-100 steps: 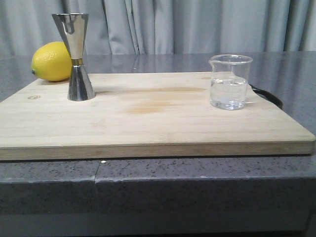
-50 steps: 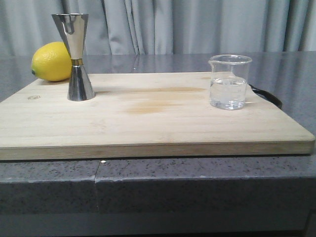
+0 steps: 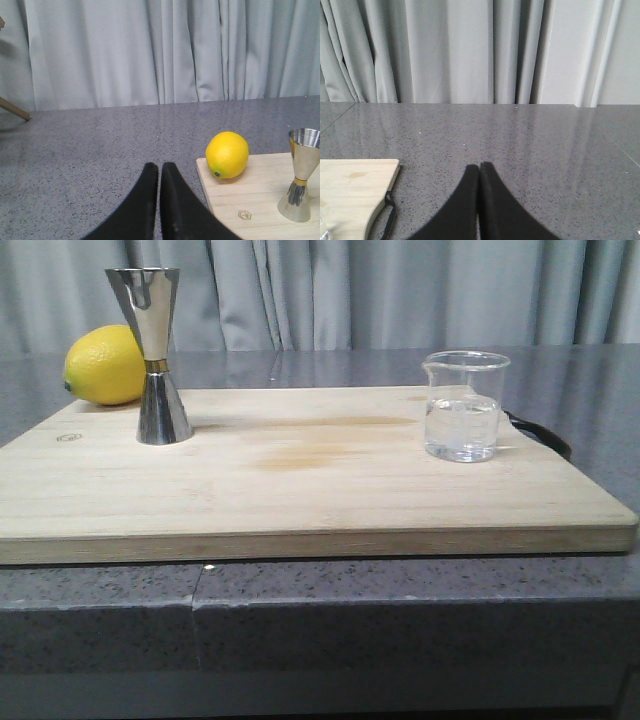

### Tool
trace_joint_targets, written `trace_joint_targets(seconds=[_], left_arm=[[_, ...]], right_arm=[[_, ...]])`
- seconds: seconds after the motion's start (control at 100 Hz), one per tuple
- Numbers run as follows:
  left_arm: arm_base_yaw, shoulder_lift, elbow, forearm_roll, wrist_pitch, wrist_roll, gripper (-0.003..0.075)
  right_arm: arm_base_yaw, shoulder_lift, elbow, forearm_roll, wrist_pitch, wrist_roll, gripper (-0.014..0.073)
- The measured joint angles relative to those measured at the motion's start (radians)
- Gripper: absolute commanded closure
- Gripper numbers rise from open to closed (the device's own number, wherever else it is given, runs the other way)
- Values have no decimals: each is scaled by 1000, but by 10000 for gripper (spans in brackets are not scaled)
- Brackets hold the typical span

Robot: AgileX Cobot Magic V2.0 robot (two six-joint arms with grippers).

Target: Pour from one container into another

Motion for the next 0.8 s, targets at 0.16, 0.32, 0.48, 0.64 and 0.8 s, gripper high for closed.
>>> trace_joint_targets(seconds=[0.16, 0.32, 0.48, 0.64, 0.8], left_arm=[[0, 0, 0, -2, 2, 0, 466], [0, 0, 0, -2, 3, 0, 127], [0, 0, 0, -2, 3, 0, 115], [0, 0, 0, -4, 4, 0, 115], [0, 0, 0, -7, 8, 0, 115]], right_arm=[[0, 0, 0, 0, 0, 0, 381], [0, 0, 0, 2, 2, 0, 116], [0, 0, 0, 2, 2, 0, 99], [0, 0, 0, 2, 2, 0, 99], [0, 0, 0, 4, 2, 0, 99]])
